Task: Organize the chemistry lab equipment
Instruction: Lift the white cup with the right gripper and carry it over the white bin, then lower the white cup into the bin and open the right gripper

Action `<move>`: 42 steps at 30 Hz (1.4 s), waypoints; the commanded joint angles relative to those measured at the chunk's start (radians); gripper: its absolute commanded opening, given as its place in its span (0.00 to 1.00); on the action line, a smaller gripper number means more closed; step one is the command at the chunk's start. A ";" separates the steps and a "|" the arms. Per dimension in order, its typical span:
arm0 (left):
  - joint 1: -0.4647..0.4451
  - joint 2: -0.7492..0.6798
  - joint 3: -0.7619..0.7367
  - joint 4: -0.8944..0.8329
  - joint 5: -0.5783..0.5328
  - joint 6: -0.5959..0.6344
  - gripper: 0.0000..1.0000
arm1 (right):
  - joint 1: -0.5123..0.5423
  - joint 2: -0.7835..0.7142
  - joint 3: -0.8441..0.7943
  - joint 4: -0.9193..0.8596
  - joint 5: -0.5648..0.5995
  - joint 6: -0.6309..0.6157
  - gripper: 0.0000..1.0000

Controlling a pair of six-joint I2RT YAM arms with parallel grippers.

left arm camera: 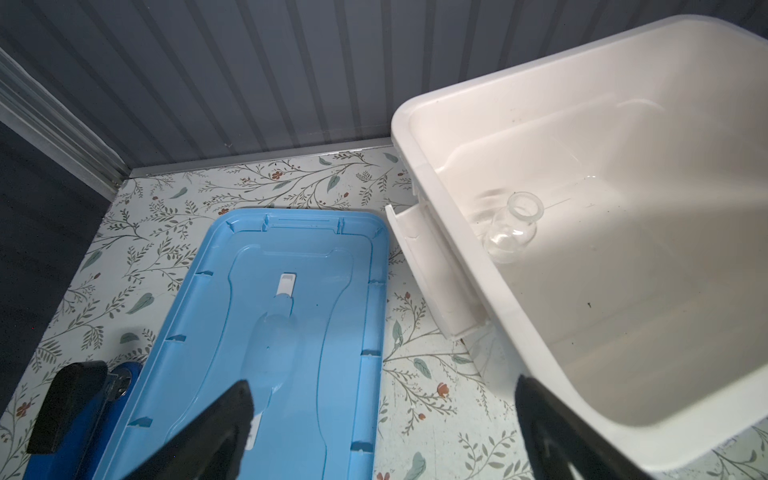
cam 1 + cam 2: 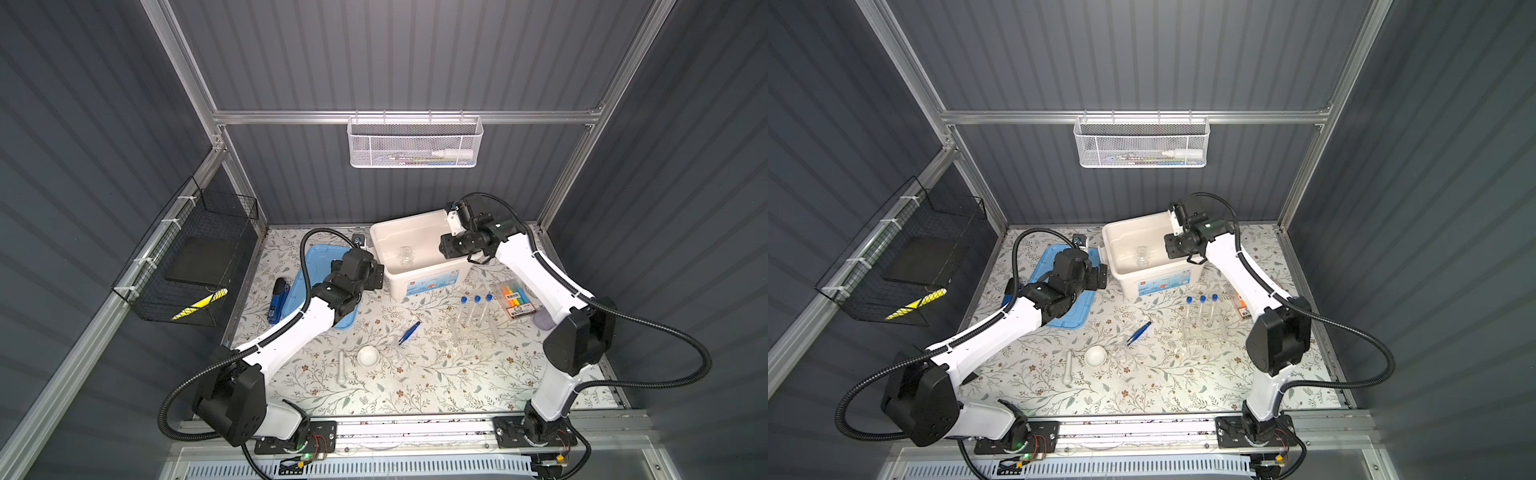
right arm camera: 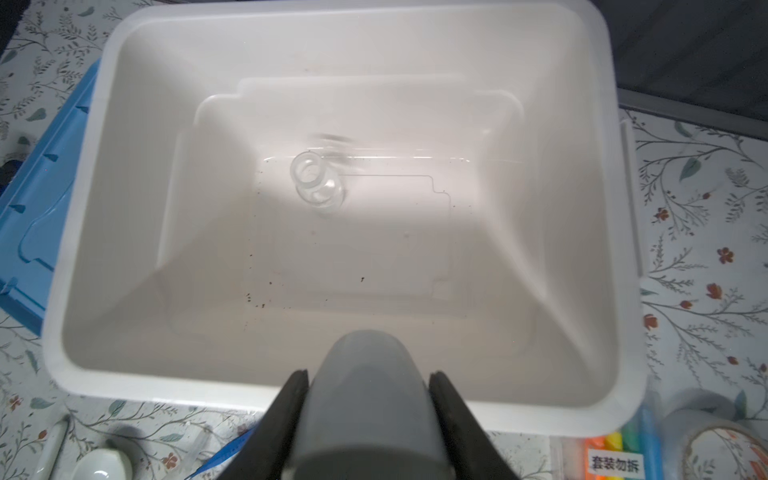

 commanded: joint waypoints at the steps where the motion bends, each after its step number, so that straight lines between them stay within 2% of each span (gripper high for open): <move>1: -0.007 0.015 0.033 -0.015 0.008 0.003 1.00 | -0.033 0.084 0.093 -0.050 -0.066 -0.072 0.38; 15: -0.007 0.026 0.035 -0.018 0.017 0.008 1.00 | -0.102 0.400 0.418 -0.220 -0.177 -0.139 0.37; 22: -0.007 0.046 0.041 -0.019 0.028 -0.001 1.00 | -0.112 0.548 0.585 -0.290 -0.206 -0.113 0.37; 42: -0.007 0.037 0.035 -0.033 0.012 -0.004 1.00 | -0.122 0.610 0.514 -0.305 -0.175 -0.104 0.38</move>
